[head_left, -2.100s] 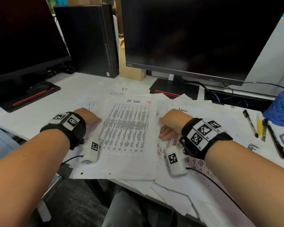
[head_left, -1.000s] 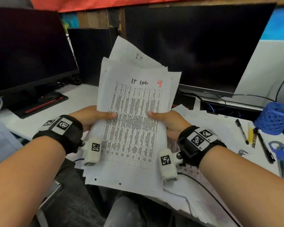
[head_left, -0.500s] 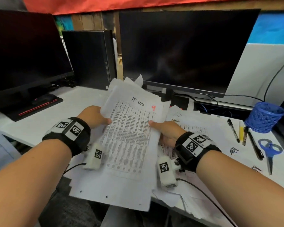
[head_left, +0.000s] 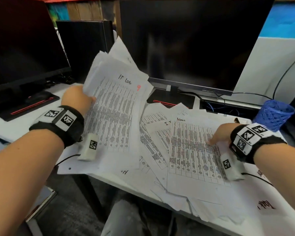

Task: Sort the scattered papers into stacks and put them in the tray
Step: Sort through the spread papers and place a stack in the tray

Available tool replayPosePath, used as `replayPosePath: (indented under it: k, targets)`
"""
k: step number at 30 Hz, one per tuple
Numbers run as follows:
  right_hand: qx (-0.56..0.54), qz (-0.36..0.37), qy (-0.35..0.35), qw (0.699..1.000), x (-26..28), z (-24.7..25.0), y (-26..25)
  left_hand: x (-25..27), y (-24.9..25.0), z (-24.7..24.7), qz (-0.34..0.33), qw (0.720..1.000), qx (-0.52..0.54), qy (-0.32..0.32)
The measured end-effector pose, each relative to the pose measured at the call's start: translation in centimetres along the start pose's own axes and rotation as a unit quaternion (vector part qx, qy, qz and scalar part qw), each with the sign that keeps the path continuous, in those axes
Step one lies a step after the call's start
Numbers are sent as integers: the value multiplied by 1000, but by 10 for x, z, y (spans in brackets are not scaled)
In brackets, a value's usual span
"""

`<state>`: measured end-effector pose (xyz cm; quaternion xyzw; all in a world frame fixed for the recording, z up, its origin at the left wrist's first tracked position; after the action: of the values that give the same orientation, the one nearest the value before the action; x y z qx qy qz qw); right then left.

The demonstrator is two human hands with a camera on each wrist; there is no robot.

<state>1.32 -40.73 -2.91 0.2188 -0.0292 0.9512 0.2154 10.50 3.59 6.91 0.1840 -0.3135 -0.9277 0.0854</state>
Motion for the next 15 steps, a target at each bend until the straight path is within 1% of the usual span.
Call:
replayPosePath:
  k: [3, 6, 7, 9, 10, 12, 14, 15]
  targets:
    - [8, 7, -1, 1000, -2, -7, -6, -4, 27, 27, -51, 995, 56, 59]
    - [19, 16, -1, 1000, -6, -9, -11, 4, 69, 56, -125, 984, 56, 111]
    - [23, 16, -7, 1000, -6, -10, -12, 10, 85, 63, -152, 979, 64, 117]
    - [26, 21, -7, 999, -3, -9, -15, 24, 117, 71, -200, 970, 82, 115]
    - [19, 16, -7, 1000, -1, -9, -16, 30, 131, 74, -219, 964, 100, 109]
    - [33, 34, -5, 999, -5, -12, -18, 40, 154, 73, -254, 952, 149, 90]
    - [59, 62, 1, 996, -7, -13, -24, 46, 168, 70, -259, 937, 228, 60]
    - [68, 72, 3, 995, -10, -15, -25, 46, 171, 66, -245, 929, 273, 41]
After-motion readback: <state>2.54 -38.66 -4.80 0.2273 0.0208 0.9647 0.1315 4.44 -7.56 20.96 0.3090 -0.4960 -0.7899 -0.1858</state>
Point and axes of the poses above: each hand's wrist, its own x-axis away from the middle knuckle, its own z-axis out of the back of the hand, y = z × x, the point moved 9 cm from there along -x, towards the middle knuckle, and after that the axes turned 2 degrees about x, right-handed, at the moved point
